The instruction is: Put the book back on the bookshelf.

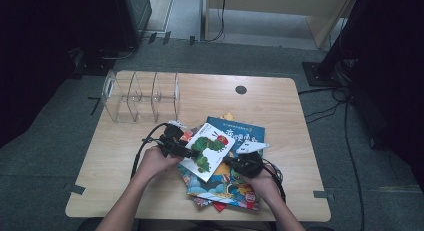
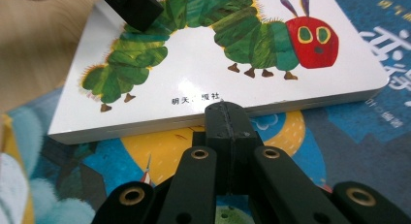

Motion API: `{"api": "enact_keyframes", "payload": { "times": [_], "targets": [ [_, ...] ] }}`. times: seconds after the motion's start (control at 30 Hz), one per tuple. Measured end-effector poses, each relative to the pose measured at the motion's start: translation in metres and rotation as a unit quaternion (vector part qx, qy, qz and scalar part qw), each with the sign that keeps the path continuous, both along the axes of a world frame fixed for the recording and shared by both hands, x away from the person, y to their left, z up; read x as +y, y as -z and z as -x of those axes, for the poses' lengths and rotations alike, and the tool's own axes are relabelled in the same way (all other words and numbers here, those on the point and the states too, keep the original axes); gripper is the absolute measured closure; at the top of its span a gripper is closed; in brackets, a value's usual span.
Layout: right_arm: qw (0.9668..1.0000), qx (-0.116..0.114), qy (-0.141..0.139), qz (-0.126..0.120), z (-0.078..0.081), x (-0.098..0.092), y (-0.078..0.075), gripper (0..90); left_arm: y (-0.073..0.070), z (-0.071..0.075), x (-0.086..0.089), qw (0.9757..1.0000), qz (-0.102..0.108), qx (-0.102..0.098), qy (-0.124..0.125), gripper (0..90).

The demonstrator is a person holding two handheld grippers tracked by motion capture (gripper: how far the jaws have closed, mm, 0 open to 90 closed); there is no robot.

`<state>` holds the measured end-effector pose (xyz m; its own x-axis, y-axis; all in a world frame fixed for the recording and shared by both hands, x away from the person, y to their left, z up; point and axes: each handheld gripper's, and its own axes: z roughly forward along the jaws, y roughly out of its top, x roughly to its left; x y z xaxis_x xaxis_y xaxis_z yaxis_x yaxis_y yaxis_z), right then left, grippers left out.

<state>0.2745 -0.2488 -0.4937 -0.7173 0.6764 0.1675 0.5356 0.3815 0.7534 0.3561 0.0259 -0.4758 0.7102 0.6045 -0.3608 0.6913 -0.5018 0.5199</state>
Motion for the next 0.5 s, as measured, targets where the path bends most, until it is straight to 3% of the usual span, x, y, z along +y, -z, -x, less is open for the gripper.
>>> {"api": "enact_keyframes", "payload": {
  "times": [0.23,0.4,0.5],
  "targets": [
    [1.0,0.004,0.003,0.003,-0.0009,0.0012,-0.0008,90.0,-0.0023,0.0011,-0.0059,0.9997,-0.014,0.003,-0.017,29.4],
    [1.0,0.006,0.003,0.001,-0.0016,0.0014,-0.0006,90.0,-0.005,-0.0027,-0.0002,0.9991,-0.011,0.028,-0.031,37.2],
    [1.0,0.007,-0.002,0.0,-0.0024,0.0011,-0.0006,90.0,-0.0093,-0.0047,0.0023,0.9984,-0.019,0.044,-0.031,42.2]
  ]
}}
